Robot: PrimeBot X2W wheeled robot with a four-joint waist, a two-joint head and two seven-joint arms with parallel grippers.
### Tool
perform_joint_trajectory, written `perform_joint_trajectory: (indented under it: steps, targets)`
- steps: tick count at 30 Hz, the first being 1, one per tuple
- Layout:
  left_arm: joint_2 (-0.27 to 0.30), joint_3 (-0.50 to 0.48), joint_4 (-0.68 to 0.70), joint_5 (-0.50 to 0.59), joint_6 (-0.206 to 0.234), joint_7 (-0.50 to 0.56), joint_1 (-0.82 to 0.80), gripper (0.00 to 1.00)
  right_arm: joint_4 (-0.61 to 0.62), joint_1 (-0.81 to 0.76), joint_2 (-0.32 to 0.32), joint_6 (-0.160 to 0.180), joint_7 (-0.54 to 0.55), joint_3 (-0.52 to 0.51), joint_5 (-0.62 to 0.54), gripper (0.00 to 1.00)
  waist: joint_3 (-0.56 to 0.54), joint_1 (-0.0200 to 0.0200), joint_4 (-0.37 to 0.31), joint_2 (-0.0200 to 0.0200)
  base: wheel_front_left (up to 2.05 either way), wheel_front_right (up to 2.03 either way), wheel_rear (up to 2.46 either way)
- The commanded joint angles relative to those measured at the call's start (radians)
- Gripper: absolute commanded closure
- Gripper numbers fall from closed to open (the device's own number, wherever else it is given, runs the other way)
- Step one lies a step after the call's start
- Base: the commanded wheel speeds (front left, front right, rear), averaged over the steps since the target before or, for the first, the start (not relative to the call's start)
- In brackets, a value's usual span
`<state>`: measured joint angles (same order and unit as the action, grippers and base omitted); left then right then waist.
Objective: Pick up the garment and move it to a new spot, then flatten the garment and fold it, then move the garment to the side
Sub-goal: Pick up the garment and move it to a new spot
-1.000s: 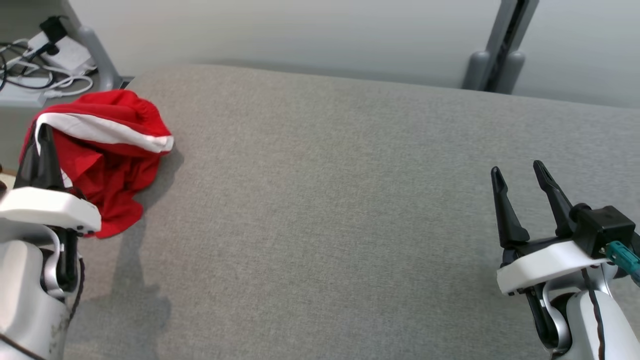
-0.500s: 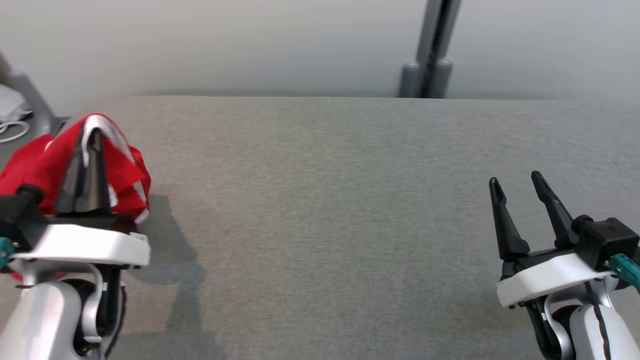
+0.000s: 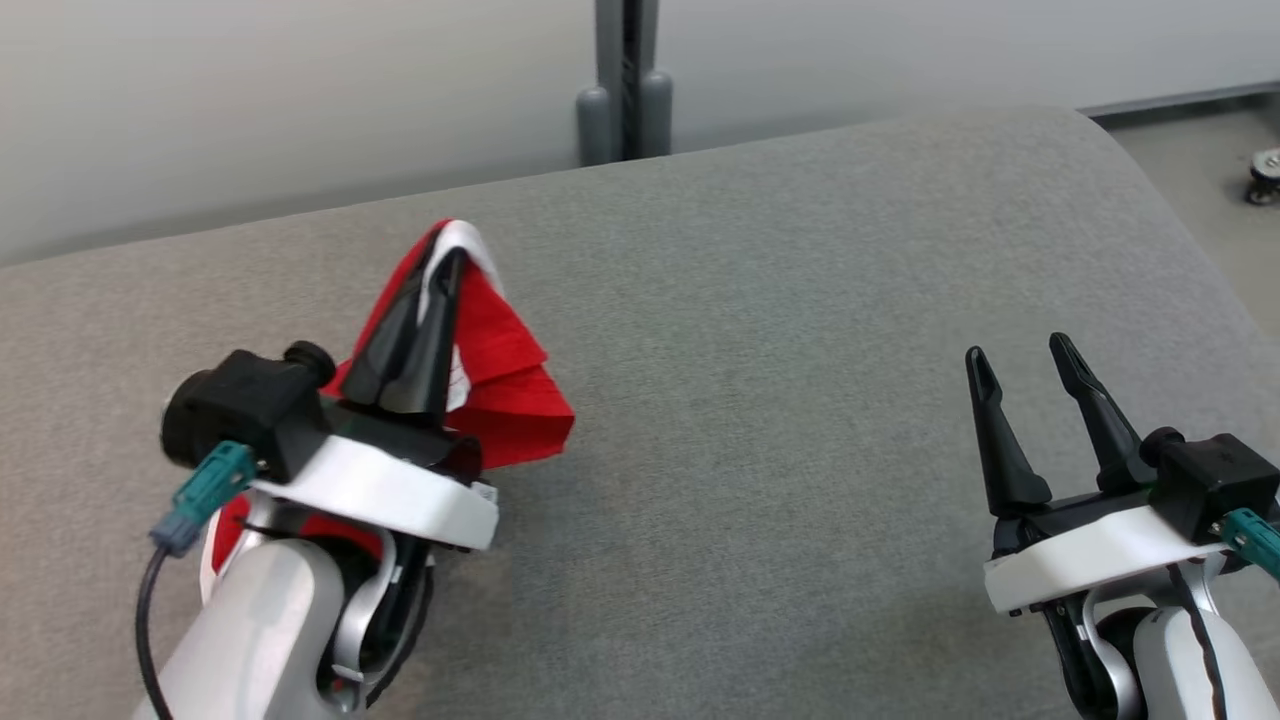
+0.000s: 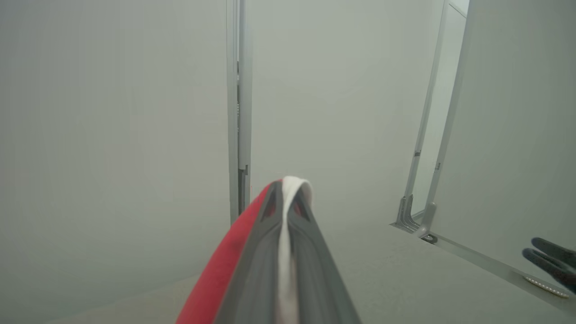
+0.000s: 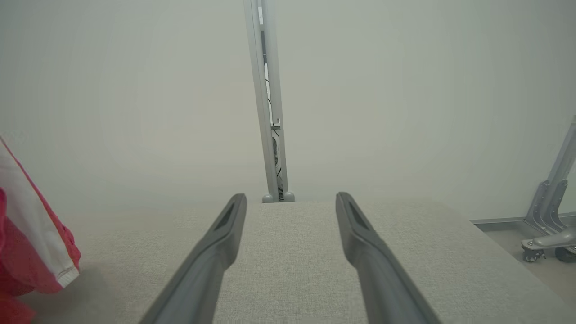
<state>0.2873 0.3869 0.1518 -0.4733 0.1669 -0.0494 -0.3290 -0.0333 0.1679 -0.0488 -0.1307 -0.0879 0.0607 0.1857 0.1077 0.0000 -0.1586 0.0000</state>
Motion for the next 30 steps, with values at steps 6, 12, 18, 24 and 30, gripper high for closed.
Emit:
perform_joint_trajectory:
  steps: [6,12,18,24,30]
  targets:
    - [-0.043,0.081,-0.099,0.012,-0.048,0.016,-0.061,1.0,-0.009,-0.003,-0.004,0.0,-0.028,-0.004,0.028,0.0,0.089,0.0,-0.13,0.0,0.0,0.0,0.0]
    - [-0.108,0.152,-0.275,0.005,-0.101,-0.008,-0.108,1.0,-0.03,0.013,-0.004,0.0,-0.061,-0.003,0.05,0.0,0.143,0.0,-0.154,0.0,0.0,0.0,0.0]
    - [-0.156,0.2,-0.458,-0.001,-0.16,-0.04,-0.152,0.95,-0.064,0.034,-0.004,0.0,-0.09,0.003,0.073,0.0,0.171,0.0,-0.151,0.0,0.0,0.0,0.0]
    - [-0.175,0.234,-0.544,0.02,-0.187,-0.1,-0.17,0.0,-0.104,0.047,-0.003,0.0,-0.109,0.005,0.074,0.0,0.159,0.0,-0.123,0.0,0.0,0.0,0.0]
    - [-0.171,0.224,-0.546,0.002,-0.194,-0.158,-0.135,0.0,-0.135,0.046,-0.004,0.0,-0.116,-0.002,0.06,0.0,0.116,0.0,-0.078,0.0,0.0,0.0,0.0]
